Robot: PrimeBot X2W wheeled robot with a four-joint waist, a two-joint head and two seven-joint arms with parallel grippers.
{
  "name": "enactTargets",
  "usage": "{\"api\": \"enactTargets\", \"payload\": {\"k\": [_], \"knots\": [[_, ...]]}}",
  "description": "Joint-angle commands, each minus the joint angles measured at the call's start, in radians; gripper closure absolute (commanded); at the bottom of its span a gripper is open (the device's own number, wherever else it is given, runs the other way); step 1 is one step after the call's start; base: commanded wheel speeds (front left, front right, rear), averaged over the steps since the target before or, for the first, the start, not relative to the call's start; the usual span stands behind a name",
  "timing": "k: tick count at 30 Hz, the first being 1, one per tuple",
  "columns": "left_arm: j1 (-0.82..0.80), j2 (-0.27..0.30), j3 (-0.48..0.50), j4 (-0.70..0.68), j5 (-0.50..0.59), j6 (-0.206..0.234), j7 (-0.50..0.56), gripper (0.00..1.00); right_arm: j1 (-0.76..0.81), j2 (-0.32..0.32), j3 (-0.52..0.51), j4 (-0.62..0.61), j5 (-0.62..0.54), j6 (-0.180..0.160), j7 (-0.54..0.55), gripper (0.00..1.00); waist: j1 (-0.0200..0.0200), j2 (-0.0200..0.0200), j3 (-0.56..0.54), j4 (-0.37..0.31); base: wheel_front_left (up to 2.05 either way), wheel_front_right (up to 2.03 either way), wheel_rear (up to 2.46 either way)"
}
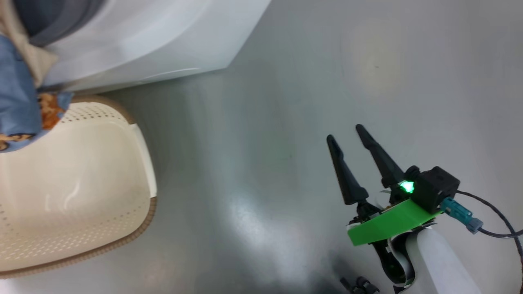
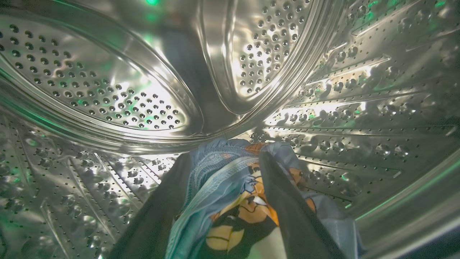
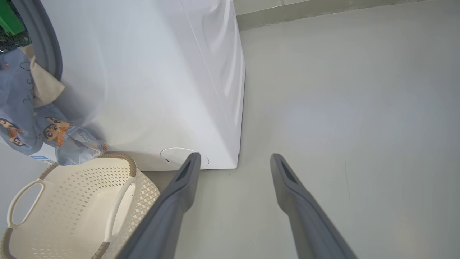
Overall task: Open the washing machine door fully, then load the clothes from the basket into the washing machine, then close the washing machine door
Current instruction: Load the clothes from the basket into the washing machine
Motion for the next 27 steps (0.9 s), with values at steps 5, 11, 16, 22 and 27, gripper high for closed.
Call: {"api": "enactTargets", "payload": {"k": [5, 11, 16, 22, 27], "knots": [[0.055, 0.016, 0.017, -0.060, -0.025, 0.023, -0.012, 0.00, 0.017, 0.002, -0.005, -0.016, -0.013, 0.001, -0.005, 0.00, 0.0000, -0.0001, -0.039, 0.054, 0.00, 0.00, 0.00], [0.134, 0.011, 0.045, -0.158, -0.050, 0.038, -0.013, 0.00, 0.016, 0.002, -0.017, -0.011, -0.017, 0.001, -0.005, 0.00, 0.0000, -0.0001, -0.061, 0.074, 0.00, 0.00, 0.00], [0.225, 0.004, 0.061, -0.277, -0.061, 0.051, -0.014, 0.00, 0.025, 0.002, -0.028, -0.009, -0.022, 0.001, -0.005, 0.00, 0.0000, -0.0001, -0.084, 0.094, 0.00, 0.00, 0.00], [0.355, -0.001, 0.081, -0.419, -0.085, 0.075, -0.014, 0.00, 0.037, 0.002, -0.035, -0.007, -0.025, 0.001, -0.005, 0.00, 0.0000, -0.0001, -0.115, 0.112, 0.00, 0.00, 0.00], [0.459, 0.010, 0.109, -0.524, -0.111, 0.100, -0.014, 0.00, 0.043, 0.002, -0.042, -0.007, -0.028, 0.001, -0.005, 0.00, 0.0000, -0.0001, -0.127, 0.121, 0.00, 0.00, 0.00]]}}
